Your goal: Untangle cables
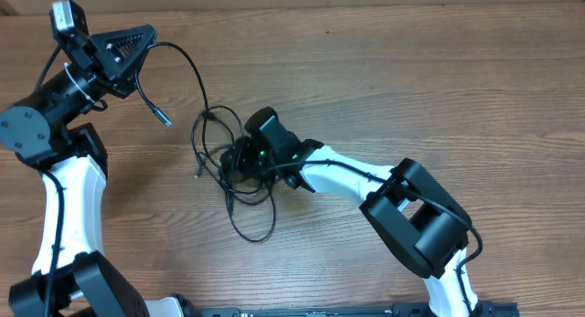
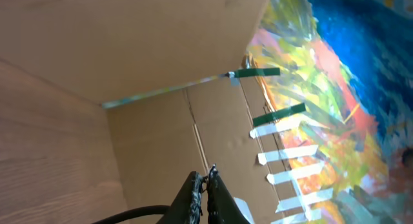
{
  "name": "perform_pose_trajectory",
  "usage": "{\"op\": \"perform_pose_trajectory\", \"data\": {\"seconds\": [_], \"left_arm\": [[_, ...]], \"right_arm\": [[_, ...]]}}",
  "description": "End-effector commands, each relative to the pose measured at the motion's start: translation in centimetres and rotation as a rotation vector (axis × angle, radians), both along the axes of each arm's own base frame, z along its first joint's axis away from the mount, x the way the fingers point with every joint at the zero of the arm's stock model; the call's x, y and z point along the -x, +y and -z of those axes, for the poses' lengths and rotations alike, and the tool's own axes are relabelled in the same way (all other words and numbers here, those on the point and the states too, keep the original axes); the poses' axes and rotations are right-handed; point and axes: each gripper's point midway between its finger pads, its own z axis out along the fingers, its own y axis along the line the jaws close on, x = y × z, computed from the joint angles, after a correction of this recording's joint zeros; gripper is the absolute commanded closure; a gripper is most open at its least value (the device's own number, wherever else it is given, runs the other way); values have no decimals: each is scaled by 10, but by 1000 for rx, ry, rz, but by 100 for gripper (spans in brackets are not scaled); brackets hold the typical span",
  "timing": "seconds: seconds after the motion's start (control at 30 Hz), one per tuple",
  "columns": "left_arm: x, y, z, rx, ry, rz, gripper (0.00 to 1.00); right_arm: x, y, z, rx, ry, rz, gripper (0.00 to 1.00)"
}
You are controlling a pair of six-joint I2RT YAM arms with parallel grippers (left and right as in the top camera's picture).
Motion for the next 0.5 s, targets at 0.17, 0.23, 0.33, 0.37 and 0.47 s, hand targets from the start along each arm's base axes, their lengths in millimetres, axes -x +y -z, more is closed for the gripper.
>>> {"op": "perform_pose_trajectory", "data": {"seconds": [0.17, 0.23, 0.33, 0.37, 0.47], "left_arm": [[22, -8, -40, 11, -61, -23, 96], [23, -5, -40, 11, -61, -30, 96], [22, 4, -40, 11, -58, -55, 96], [21, 9, -39, 13, -52, -69, 96], [19, 27, -37, 16, -34, -114, 96]], "right_arm": [[-36, -68, 32, 189, 0, 68, 96], [-52, -108, 35, 261, 34, 126, 96], [-81, -179, 37, 379, 51, 200, 96], [-89, -202, 37, 415, 51, 214, 96], [-108, -271, 37, 492, 57, 244, 96]]}}
